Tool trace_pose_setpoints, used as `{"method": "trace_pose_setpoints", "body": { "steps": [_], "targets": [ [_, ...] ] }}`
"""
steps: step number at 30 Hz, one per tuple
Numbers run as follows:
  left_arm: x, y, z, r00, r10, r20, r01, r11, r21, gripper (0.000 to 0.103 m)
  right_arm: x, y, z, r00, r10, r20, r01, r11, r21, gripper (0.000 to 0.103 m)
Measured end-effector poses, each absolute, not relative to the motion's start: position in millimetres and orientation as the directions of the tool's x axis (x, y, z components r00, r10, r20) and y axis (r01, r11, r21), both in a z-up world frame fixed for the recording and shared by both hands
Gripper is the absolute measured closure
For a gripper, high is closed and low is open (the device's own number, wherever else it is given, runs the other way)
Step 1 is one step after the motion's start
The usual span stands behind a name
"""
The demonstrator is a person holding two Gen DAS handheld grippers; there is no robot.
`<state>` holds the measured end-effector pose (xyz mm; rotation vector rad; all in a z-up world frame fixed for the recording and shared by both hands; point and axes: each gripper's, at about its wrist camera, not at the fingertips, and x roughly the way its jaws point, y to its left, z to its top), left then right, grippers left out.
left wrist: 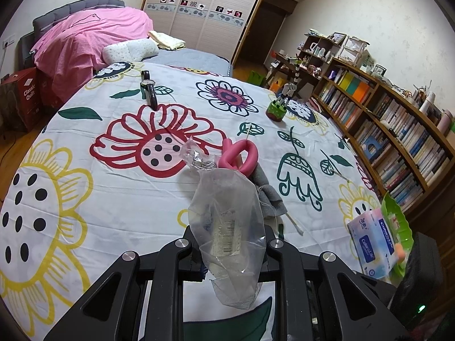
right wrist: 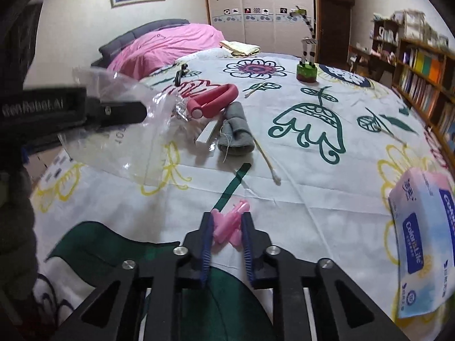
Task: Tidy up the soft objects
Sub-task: 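Carry the pink toy toward the green bowl with the right tool while the left tool holds the clear bag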
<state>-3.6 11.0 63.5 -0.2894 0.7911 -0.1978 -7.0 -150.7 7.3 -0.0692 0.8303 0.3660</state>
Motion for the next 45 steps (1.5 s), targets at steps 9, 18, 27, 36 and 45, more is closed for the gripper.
{"method": "trace_pose_setpoints", "body": {
  "steps": [9,18,27,36,45],
  "targets": [
    [-4.0,10.4,63.9,0.687,-0.283,-0.669,0.069,0.942,-0.328,0.081,-13.5,-175.9,23.8,0.643,0.330,-0.691,-0.302,0.939,0.167,0.086],
    [-9.1,0.9,63.2,0.686,-0.287,-0.668,0.079,0.943,-0.324,0.081,-24.8,-192.5,39.6,0.679,0.339,-0.651,-0.288,0.939,0.188,0.086],
    [-14.6,-8.9,67.4,0.684,-0.300,-0.665,0.098,0.941,-0.324,0.081,-34.0,-216.9,55.1,0.718,0.334,-0.611,-0.255,0.943,0.216,0.086],
    [-16.8,-32.6,75.5,0.677,-0.326,-0.660,0.151,0.939,-0.308,0.081,-40.4,-247.4,66.9,0.761,0.293,-0.579,-0.195,0.954,0.227,0.086],
    [-17.6,-59.8,86.6,0.676,-0.343,-0.652,0.204,0.938,-0.282,0.081,-47.4,-287.9,77.7,0.808,0.220,-0.546,-0.108,0.967,0.230,0.086]
  ]
}}
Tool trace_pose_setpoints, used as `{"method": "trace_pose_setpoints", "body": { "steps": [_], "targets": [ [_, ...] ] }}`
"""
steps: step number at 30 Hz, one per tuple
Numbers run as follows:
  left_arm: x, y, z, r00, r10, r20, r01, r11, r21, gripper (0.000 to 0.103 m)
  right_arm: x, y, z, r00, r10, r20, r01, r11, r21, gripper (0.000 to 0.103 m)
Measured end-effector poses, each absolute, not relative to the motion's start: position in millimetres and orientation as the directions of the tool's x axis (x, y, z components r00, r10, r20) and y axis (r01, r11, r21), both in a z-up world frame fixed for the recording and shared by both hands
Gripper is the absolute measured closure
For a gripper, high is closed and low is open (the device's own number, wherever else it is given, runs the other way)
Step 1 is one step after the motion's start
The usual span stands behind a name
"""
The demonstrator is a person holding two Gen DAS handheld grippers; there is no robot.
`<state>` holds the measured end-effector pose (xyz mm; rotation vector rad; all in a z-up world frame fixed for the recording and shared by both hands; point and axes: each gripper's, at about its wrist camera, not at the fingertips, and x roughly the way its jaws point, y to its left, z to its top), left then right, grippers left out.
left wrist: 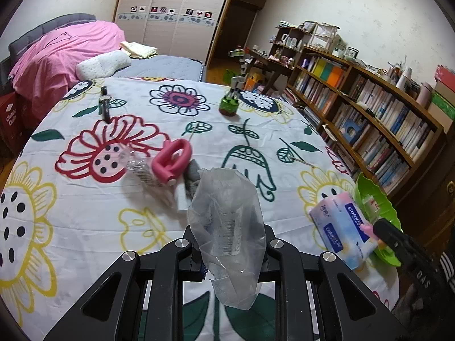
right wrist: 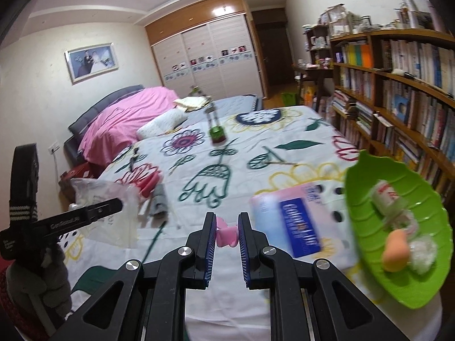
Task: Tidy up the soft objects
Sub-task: 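Carry the pink toy toward the green bowl with the right tool while the left tool holds the clear bag, then open the right tool to drop the pink toy into the green bowl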
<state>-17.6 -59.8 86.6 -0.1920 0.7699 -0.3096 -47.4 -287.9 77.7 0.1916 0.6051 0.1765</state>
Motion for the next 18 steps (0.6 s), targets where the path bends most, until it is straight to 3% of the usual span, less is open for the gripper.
{"method": "trace_pose_setpoints", "body": {
  "steps": [18],
  "targets": [
    [-19.4,-114.3,94.2,0.657,-0.358,-0.663,0.278,0.933,-0.227,0.081,-67.6,-387.6,71.2,0.839,0.034,-0.543,0.125,0.960,0.253,0.086]
  ]
}}
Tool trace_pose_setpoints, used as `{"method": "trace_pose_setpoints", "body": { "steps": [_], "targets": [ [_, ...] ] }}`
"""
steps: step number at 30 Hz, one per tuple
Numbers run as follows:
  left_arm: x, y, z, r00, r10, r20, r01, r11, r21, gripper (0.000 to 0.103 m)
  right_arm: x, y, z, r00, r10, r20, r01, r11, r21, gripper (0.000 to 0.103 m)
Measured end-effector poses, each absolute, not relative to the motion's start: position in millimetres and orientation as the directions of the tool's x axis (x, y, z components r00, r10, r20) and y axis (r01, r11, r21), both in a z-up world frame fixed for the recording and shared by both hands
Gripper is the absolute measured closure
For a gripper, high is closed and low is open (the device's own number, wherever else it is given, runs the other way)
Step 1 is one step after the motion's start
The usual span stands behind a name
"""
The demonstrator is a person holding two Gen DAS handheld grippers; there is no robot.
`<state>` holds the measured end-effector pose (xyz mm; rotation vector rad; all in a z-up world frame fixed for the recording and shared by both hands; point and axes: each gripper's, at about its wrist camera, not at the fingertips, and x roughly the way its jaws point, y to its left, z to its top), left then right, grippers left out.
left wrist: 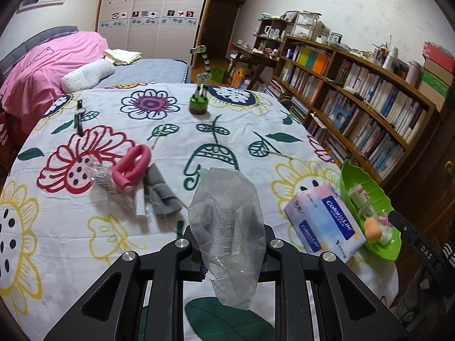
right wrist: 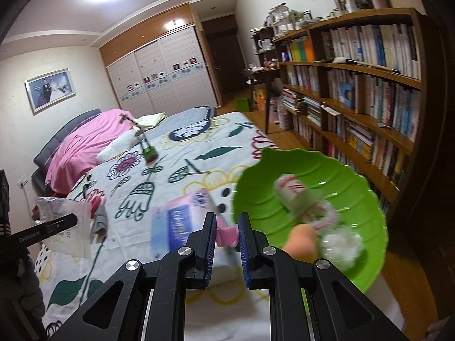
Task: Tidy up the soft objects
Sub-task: 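Open the right tool to drop the pink toy into the green bowl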
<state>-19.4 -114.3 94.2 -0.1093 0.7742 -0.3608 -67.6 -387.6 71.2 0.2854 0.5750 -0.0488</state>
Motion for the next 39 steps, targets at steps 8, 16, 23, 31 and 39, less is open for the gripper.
{"method": "trace_pose_setpoints", "body": {
  "steps": [8,16,23,31,39],
  "targets": [
    [-22.2,-135.6,95.6,0.647,-0.363,-0.670,0.306,0.929,-0.208,0.081,-76.3,-416.5,61.8,0.828,-0.011,-0.561,0.192,0.945,0.265,0.085],
    [-23.7,-156.0,99.2,0.640,-0.375,-0.671,0.336,0.922,-0.194,0.081,-81.5,-444.0,50.2,0.816,-0.037,-0.577,0.262,0.913,0.312,0.059],
    [-25.8,-176.9,101.6,0.630,-0.393,-0.670,0.373,0.910,-0.183,0.081,-87.2,-459.9,47.1,0.817,-0.062,-0.574,0.306,0.889,0.340,0.059],
    [-30.0,-207.6,106.2,0.612,-0.426,-0.666,0.436,0.885,-0.166,0.081,-93.1,-471.4,45.6,0.814,-0.105,-0.571,0.350,0.873,0.339,0.059],
    [-31.6,-244.5,106.6,0.548,-0.490,-0.678,0.510,0.838,-0.193,0.081,-98.4,-473.3,46.3,0.811,-0.137,-0.569,0.372,0.871,0.320,0.059]
  ]
}}
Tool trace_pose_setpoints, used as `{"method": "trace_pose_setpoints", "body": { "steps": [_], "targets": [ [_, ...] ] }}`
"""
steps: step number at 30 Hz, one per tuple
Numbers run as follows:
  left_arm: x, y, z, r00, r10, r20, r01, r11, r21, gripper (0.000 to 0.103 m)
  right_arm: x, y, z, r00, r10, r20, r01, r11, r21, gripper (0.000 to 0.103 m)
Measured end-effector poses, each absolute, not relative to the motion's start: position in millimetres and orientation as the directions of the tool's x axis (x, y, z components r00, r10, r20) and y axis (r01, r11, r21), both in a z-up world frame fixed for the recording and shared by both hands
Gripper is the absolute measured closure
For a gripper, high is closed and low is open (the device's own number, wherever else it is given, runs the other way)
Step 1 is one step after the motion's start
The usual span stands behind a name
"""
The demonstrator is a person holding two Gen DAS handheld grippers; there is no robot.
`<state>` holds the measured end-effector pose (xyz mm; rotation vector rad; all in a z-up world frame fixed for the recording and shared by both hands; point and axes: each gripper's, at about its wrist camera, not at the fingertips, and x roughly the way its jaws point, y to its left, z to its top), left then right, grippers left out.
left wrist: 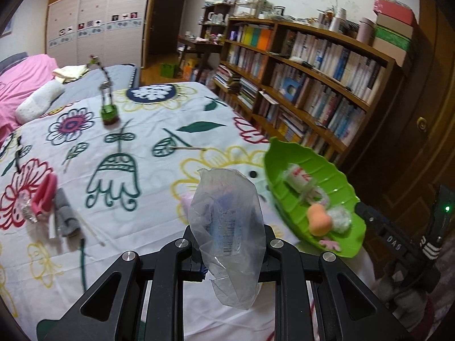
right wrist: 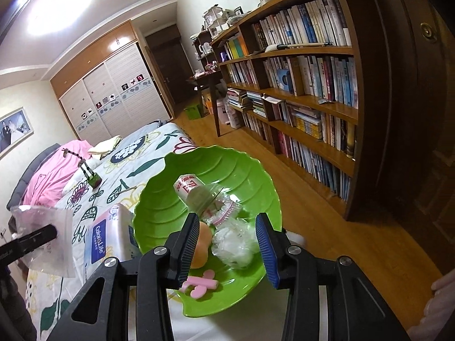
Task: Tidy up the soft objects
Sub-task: 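Open the right tool to drop the pink toy into the green bowl, then carry the large clear bag into the green bowl and open the left tool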
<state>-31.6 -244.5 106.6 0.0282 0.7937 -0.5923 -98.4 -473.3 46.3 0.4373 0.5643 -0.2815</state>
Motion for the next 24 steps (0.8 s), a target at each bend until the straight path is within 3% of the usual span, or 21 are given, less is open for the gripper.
{"method": "trace_pose_setpoints", "body": {
  "steps": [24],
  "targets": [
    [-25.4,-356.4,97.0,0.407,-0.601,-0.688,0.686,0.698,-0.204,0.079,-106.4,-475.6,48.5,0.821,-0.145,-0.552,0.370,0.872,0.321,0.055]
  ]
}}
